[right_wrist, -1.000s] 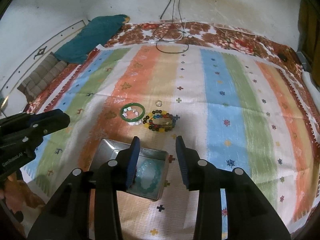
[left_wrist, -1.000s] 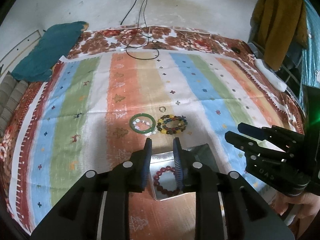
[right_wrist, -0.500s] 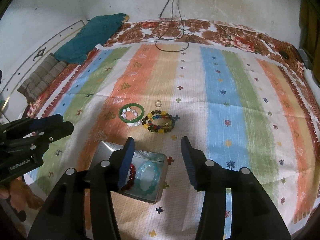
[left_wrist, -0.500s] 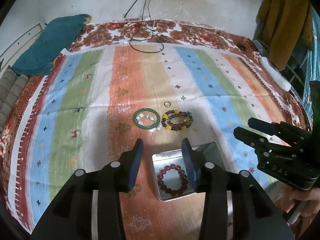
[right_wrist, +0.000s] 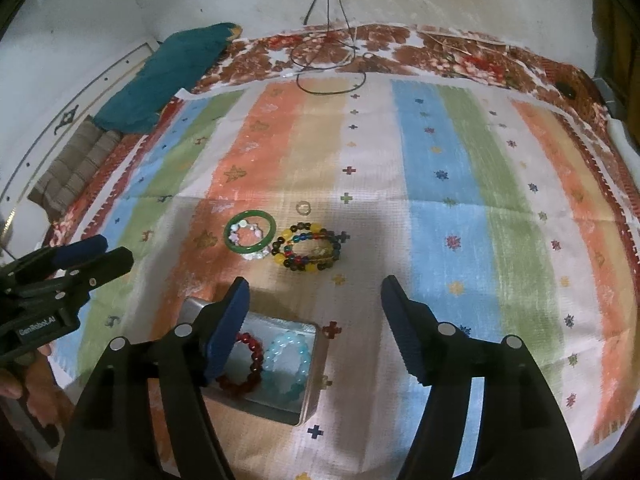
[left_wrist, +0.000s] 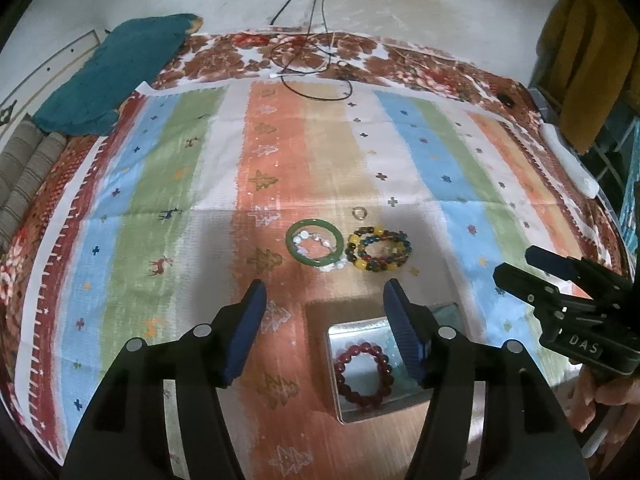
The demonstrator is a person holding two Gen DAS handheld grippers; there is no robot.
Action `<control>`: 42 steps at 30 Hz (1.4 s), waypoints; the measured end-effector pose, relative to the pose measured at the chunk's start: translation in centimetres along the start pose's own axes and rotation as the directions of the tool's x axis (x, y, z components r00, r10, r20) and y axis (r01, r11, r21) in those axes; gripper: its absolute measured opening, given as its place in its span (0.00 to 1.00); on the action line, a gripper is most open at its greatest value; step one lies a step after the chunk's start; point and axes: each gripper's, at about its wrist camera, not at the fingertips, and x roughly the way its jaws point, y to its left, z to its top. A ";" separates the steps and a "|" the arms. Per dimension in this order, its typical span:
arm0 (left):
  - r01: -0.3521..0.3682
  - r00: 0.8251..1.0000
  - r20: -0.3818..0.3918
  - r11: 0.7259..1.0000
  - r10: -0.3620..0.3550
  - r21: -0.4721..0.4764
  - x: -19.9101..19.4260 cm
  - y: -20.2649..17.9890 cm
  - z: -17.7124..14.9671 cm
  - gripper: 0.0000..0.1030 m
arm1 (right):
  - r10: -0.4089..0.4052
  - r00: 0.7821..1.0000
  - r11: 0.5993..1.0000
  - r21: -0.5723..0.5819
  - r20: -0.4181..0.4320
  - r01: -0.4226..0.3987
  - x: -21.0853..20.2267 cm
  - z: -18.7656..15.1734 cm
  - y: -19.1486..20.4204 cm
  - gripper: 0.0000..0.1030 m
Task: Organize jewelry
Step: 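Move both open grippers back toward the remaining bracelets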
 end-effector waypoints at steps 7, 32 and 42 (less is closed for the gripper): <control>-0.041 0.999 -0.027 0.999 0.041 0.001 1.9 0.3 1.1 0.62 | -0.022 0.999 1.000 -0.005 -0.049 0.022 2.2 0.8 -0.3 0.71; -0.136 0.983 -0.120 0.990 0.139 0.032 8.1 1.9 3.5 0.62 | -0.076 0.989 0.996 -0.045 -0.125 0.070 7.0 3.0 -0.4 0.71; -0.141 0.978 -0.150 0.989 0.147 0.046 9.9 2.1 4.1 0.62 | -0.086 0.984 0.996 -0.050 -0.158 0.079 8.5 3.7 -0.5 0.71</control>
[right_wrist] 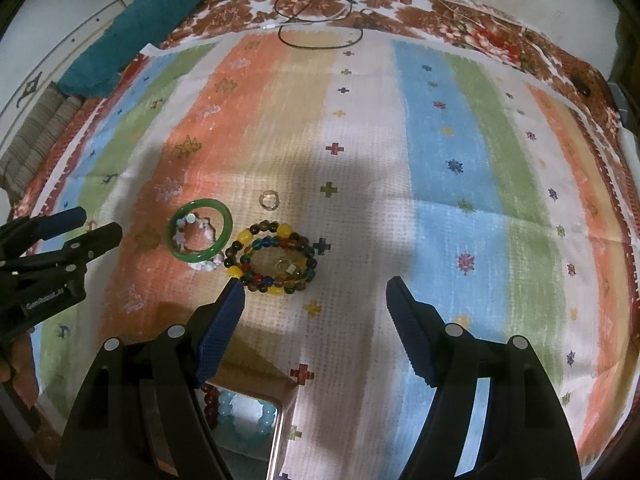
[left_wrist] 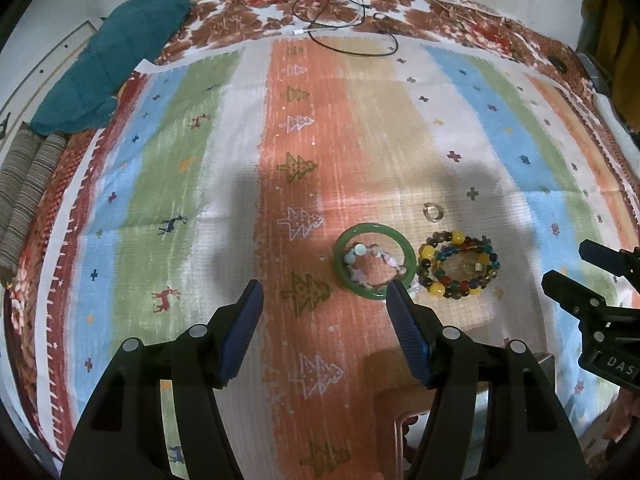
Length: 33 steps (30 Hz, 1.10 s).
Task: Organize jewelry
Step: 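Move both open grippers back toward the remaining bracelets, then grasp the green jade bangle with the left gripper while the right grasps the multicolour bracelet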
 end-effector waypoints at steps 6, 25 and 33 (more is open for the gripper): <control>-0.005 1.000 -0.027 1.000 0.005 -0.003 1.5 0.2 0.5 0.62 | -0.001 1.000 1.000 -0.003 -0.028 0.001 1.4 0.5 -0.1 0.71; -0.030 0.994 -0.101 0.999 0.031 0.017 6.7 0.7 1.9 0.59 | -0.011 0.993 1.000 -0.028 -0.115 0.008 6.0 1.8 -0.3 0.54; -0.042 0.990 -0.134 0.999 0.046 0.033 8.6 0.6 2.0 0.59 | -0.003 0.990 1.000 -0.022 -0.144 0.000 7.4 2.1 -0.4 0.49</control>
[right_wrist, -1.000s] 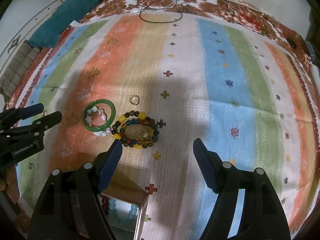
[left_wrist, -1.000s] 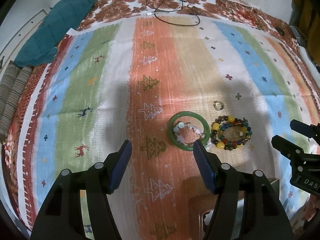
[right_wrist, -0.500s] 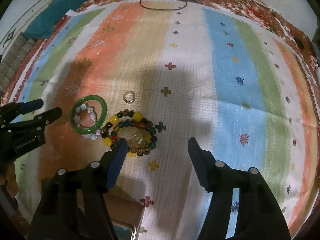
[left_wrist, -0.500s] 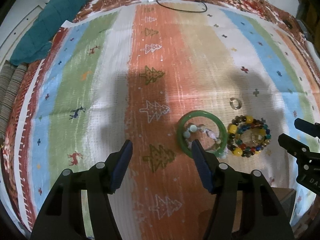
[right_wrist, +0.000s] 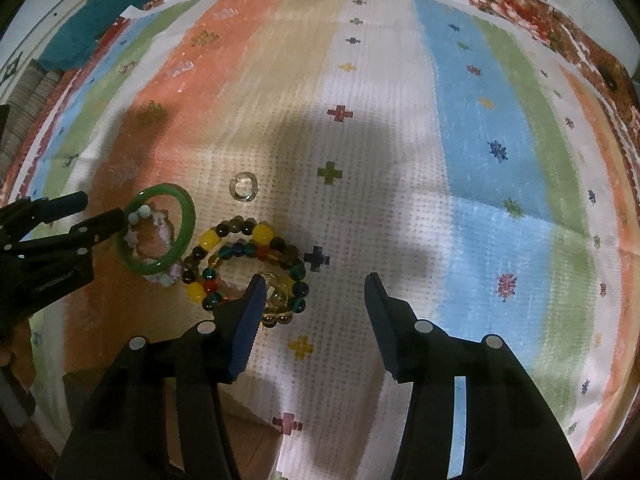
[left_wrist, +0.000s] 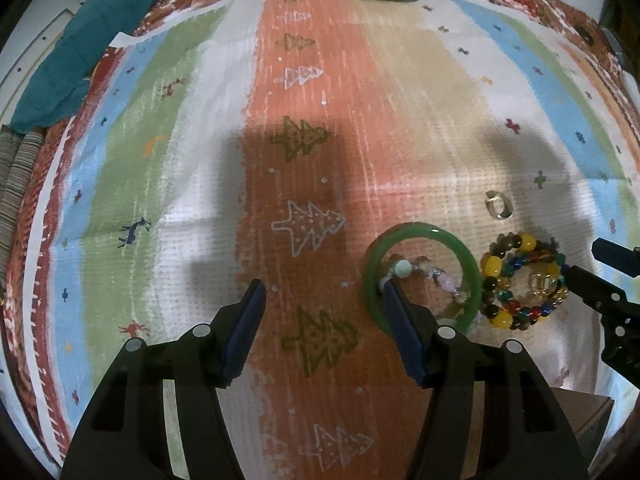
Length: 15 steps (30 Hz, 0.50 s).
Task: Organize jewelry
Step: 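Grasp the green jade bangle with the left gripper while the right grasps the multicolour bracelet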
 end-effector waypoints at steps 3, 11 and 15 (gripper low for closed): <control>-0.017 1.000 -0.004 1.000 0.017 -0.016 0.5 0.2 0.0 0.60 | -0.004 1.000 1.000 0.006 -0.009 0.004 0.5 0.2 -0.1 0.47; -0.039 0.999 -0.019 0.999 0.039 -0.011 1.6 0.0 -0.1 0.56 | -0.001 0.999 1.000 -0.007 -0.034 0.001 1.6 0.6 0.2 0.33; -0.020 1.000 -0.019 1.000 0.020 -0.003 1.6 -0.3 0.1 0.44 | 0.020 0.999 1.000 -0.015 -0.039 -0.020 2.0 0.5 0.3 0.25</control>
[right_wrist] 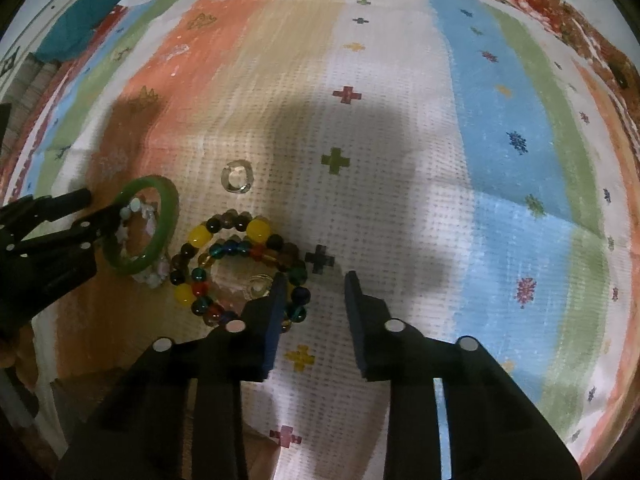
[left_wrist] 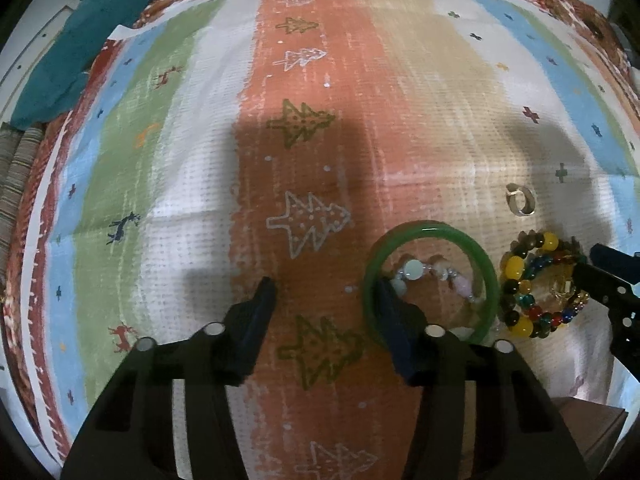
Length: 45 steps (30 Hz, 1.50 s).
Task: Organize jewelry
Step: 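Grasp the green jade bangle with the left gripper while the right grasps the multicolour bracelet, then lift the green bangle and multicolour bracelet and carry both over the tin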
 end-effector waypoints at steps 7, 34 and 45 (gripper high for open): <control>0.014 1.000 -0.012 1.000 -0.014 0.020 -0.2 -1.1 -0.1 0.06 | 0.033 0.999 0.999 -0.026 0.009 -0.033 0.3 -0.2 0.7 0.11; 0.063 0.986 0.152 0.998 -0.063 0.007 -9.3 -1.4 -2.1 0.07 | 0.020 0.984 1.000 0.013 0.176 -0.023 -7.7 -2.5 -0.1 0.10; 0.093 0.975 0.202 0.995 -0.096 0.021 -12.4 -1.9 -3.5 0.07 | 0.019 0.977 1.000 0.014 0.212 -0.023 -9.6 -3.9 0.7 0.10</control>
